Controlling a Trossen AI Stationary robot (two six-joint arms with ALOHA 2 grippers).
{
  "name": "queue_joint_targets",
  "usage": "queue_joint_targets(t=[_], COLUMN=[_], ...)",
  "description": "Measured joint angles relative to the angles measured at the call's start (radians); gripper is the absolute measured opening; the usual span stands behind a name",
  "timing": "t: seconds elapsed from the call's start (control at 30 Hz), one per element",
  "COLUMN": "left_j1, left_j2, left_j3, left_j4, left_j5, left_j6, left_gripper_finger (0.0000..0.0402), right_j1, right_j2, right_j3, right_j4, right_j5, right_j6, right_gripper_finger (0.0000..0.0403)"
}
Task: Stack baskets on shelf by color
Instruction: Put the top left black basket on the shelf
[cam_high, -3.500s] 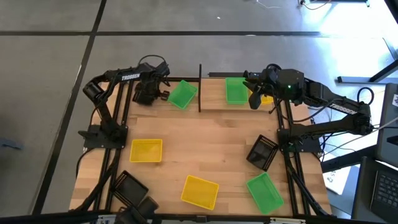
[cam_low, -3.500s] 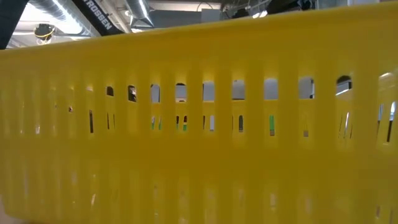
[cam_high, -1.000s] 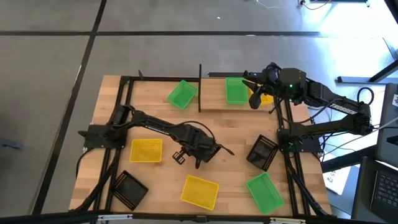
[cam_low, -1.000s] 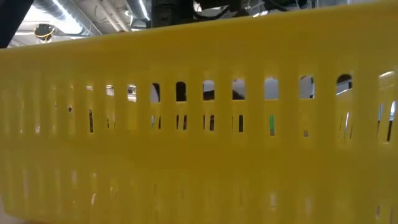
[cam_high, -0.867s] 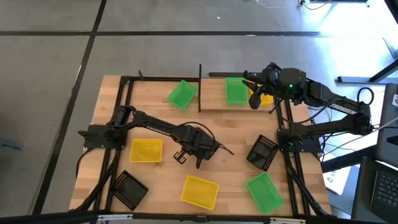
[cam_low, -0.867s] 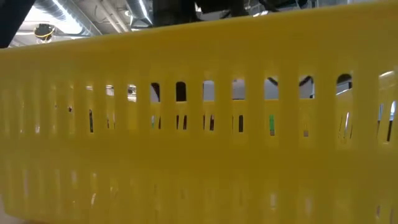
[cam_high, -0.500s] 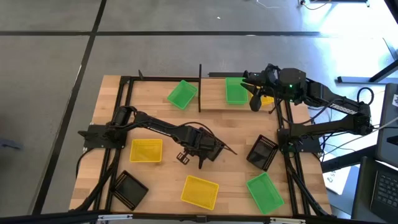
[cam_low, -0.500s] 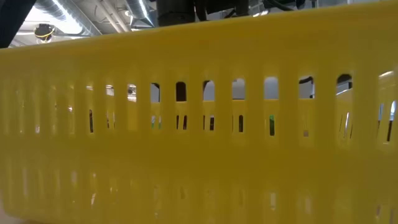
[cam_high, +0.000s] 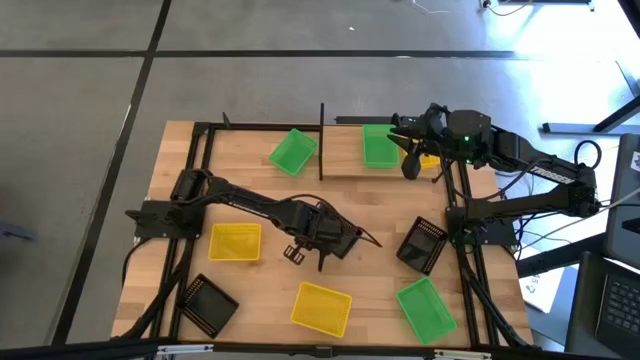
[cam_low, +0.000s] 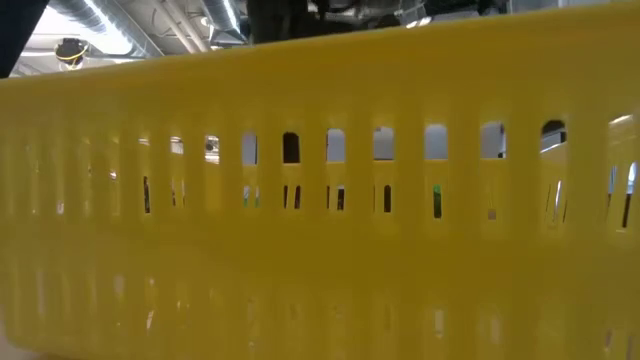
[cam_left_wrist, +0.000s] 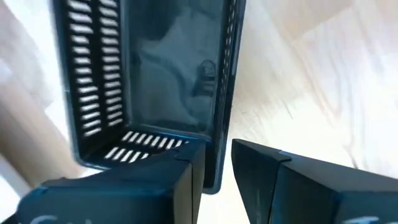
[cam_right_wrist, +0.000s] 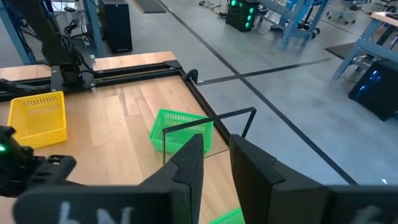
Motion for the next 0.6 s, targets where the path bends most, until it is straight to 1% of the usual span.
queue_joint_targets(t=[0.2,0.33,0.4,0.47,0.5,0.6], left_j1=[-0.006,0.007,0.016,0.024,0.027,0.033], left_j2=[-0.045,-0.069,-0.091,-0.12,-0.133,-0.188], left_j3=[0.064,0.119,0.136,0.138,0.138,0.138], left_j4=[-0.037,-0.112,-0.158,-0.17,-0.181,-0.204], left_j5=[0.0,0.001,-0.001,-0.002,-0.006,-0.055], left_j6=[-0.007,-0.064,-0.099,-0.141,-0.16,-0.234], left_gripper_finger=[0.0071,0.0073,0.0074,0.0073,0.0072,0.0071], right_j1=[0.0,0.0,0.0,0.0,0.0,0.001], right_j2=[0.0,0.0,-0.002,-0.012,-0.019,-0.052], right_j3=[0.0,0.0,0.0,0.0,0.0,0.0], right_j4=[-0.009,-0.046,-0.072,-0.096,-0.104,-0.118], right_j5=[0.0,0.0,0.0,-0.001,-0.006,-0.071], right_j6=[0.0,-0.006,-0.019,-0.028,-0.028,-0.027], right_gripper_finger=[0.0078,0.0078,0.0078,0.0078,0.0078,0.0078])
